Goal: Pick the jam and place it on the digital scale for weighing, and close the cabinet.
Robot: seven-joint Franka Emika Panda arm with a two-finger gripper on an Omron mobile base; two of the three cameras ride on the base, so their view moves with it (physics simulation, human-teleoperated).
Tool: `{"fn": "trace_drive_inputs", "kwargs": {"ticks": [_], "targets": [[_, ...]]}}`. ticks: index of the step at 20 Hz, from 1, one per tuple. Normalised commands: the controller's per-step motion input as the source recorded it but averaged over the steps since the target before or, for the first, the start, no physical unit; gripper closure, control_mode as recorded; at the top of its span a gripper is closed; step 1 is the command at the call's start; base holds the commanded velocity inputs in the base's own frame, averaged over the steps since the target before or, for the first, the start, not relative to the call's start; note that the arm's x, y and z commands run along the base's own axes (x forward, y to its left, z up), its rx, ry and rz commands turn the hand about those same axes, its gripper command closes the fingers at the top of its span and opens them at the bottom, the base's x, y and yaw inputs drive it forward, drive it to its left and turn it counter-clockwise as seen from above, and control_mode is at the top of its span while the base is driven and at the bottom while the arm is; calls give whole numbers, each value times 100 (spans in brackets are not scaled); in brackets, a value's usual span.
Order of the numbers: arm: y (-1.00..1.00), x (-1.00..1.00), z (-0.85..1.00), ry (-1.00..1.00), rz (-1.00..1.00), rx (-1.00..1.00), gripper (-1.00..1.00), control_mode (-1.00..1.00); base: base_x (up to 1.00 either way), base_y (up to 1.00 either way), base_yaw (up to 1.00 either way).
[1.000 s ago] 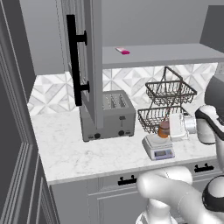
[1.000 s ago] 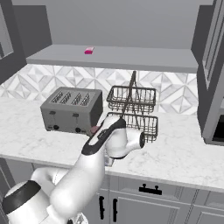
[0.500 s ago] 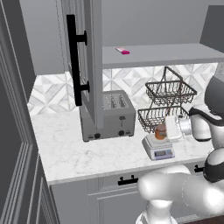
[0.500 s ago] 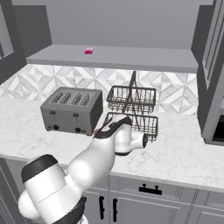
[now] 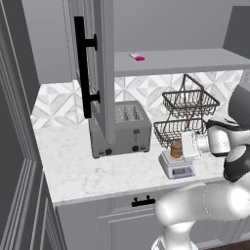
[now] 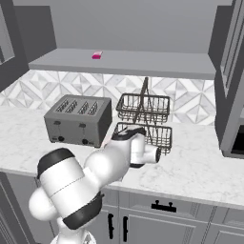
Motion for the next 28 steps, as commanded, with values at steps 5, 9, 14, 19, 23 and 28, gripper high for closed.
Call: {"fn": "trace_drive_inputs", "kwargs": {"ticks": [5,9,14,19,23,28], "targets": [[-2,27,-30,-1,0,0,100,-100,0,0,0],[-5,3,-26,-7,0,0,100,-100,0,0,0],[2,-48,-19,-12,0,-1,-100,-100,0,0,0],[0,6,0,-1,0,0,-100,-100,0,0,0],[-5,2,0,0,0,0,-100,-100,0,0,0],[-25,-15,9,-7,0,0,-100,-100,0,0,0]]}}
